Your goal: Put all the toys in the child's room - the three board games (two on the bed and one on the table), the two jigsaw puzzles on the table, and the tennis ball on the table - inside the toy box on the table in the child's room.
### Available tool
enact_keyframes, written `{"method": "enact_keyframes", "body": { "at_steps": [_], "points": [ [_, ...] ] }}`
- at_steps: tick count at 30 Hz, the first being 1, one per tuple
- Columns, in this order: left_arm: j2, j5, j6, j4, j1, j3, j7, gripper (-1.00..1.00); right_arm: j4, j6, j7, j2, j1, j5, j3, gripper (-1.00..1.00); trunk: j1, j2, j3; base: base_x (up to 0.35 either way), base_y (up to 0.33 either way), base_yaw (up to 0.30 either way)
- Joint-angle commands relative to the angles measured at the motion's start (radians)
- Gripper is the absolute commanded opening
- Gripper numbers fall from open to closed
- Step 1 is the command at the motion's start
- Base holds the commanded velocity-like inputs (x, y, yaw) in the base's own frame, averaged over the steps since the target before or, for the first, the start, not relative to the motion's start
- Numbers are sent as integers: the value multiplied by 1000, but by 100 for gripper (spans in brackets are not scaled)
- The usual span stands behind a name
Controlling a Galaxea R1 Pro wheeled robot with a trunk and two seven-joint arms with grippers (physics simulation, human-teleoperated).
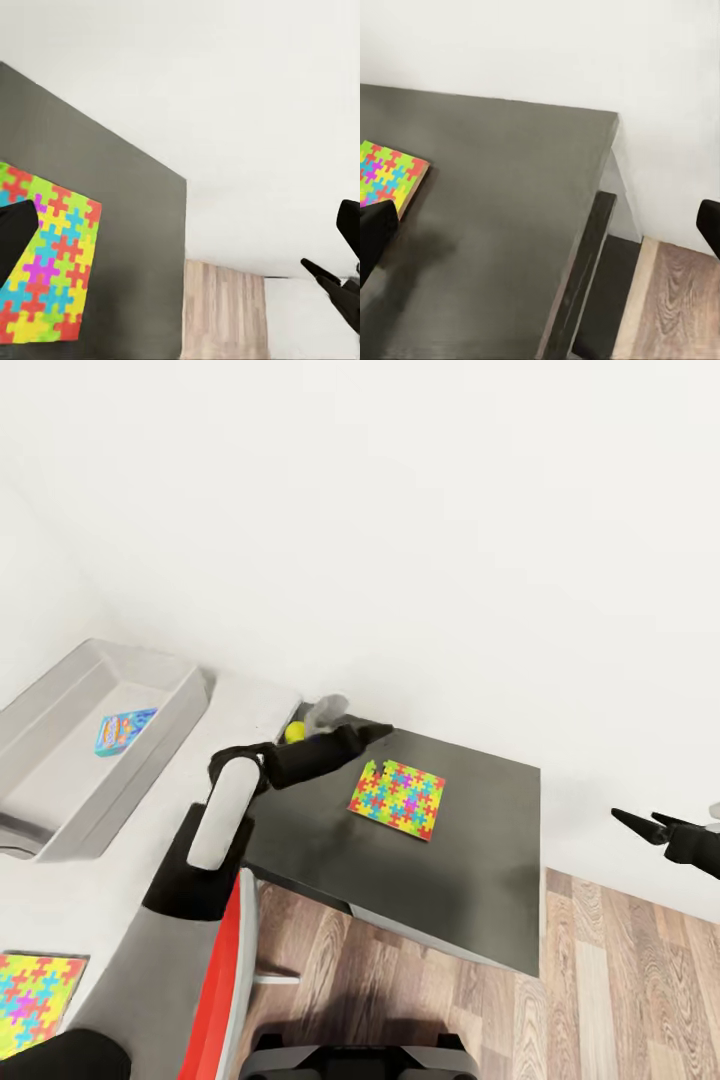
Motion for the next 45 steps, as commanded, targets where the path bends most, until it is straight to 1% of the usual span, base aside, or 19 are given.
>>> {"method": "enact_keyframes", "body": {
  "at_steps": [1, 3, 4, 5, 6, 7, 9, 10, 12, 13, 14, 15, 18, 19, 22, 26, 32, 37, 45],
  "points": [
    [-2, 33, 4, -15, 24, -5, 33, 100, -1, 8, 7, -4, 5, 4, -9, 100, 1, -1, 0, 0, 0, -97],
    [-4, 71, 5, -34, 49, -14, 67, 100, -1, 8, 7, -9, 12, 4, -17, 100, 1, -1, 3, 0, 0, -101],
    [-7, 103, 3, -47, 65, -41, 98, 100, -1, 8, 8, -13, 16, 4, -23, 100, 1, -1, 5, 0, 0, -107],
    [-9, 116, 2, -53, 70, -62, 114, 100, -1, 8, 7, -14, 18, 4, -26, 100, 1, -1, 7, 0, 0, -108],
    [-14, 142, -5, -62, 75, -97, 164, 100, -1, 9, 7, -21, 19, 4, -27, 100, 1, -1, 8, 0, 0, -109],
    [-22, 191, -17, -76, 82, -149, 240, 100, -1, 10, 7, -30, 21, 5, -30, 100, 1, -1, 10, 0, 0, -111],
    [-25, 237, -25, -90, 87, -188, 294, 100, -1, 12, 7, -37, 22, 5, -31, 100, 1, -1, 13, 0, 0, -112],
    [-28, 271, -30, -101, 90, -222, 331, 100, -1, 13, 8, -40, 23, 4, -32, 100, 1, -1, 14, 0, 0, -113],
    [-29, 295, -33, -108, 91, -254, 356, 100, -1, 13, 8, -43, 24, 4, -33, 100, 1, -1, 18, 0, 0, -113],
    [-31, 312, -35, -112, 92, -282, 372, 100, -1, 13, 8, -45, 25, 4, -33, 100, 1, -1, 19, 0, 0, -114],
    [-32, 318, -36, -114, 93, -293, 378, 100, -1, 13, 8, -46, 25, 4, -34, 100, 1, -1, 21, 0, 0, -114],
    [-32, 329, -37, -118, 93, -317, 390, 100, -1, 12, 8, -48, 25, 4, -34, 100, 1, -1, 22, 0, 0, -115],
    [-33, 337, -39, -122, 94, -332, 398, 100, -1, 10, 10, -47, 25, 3, -33, 100, 1, -1, 27, 0, 0, -116],
    [-34, 353, -39, -130, 106, -348, 400, 100, -1, 7, 11, -46, 26, 3, -30, 100, 1, -1, 29, 0, 0, -115],
    [-33, 359, -40, -135, 120, -358, 402, 100, -1, 7, 11, -43, 26, 3, -26, 100, 1, -1, 34, 0, 0, -114],
    [-33, 357, -49, -140, 130, -368, 404, 100, -1, 5, 9, -39, 26, 3, -22, 100, 1, -1, 40, 0, 0, -114],
    [-29, 354, -78, -142, 136, -406, 405, 100, 0, 3, 7, -39, 27, 4, -20, 100, 1, -1, 50, 0, 0, -113],
    [-26, 354, -90, -142, 142, -423, 406, 100, 1, 1, 5, -38, 29, 15, -21, 100, 1, -1, 58, 0, 0, -114],
    [-18, 351, -97, -142, 207, -434, 405, 100, 1, 1, 8, -37, 44, 35, -20, 100, 1, -1, 70, 0, 0, -119]
  ]
}}
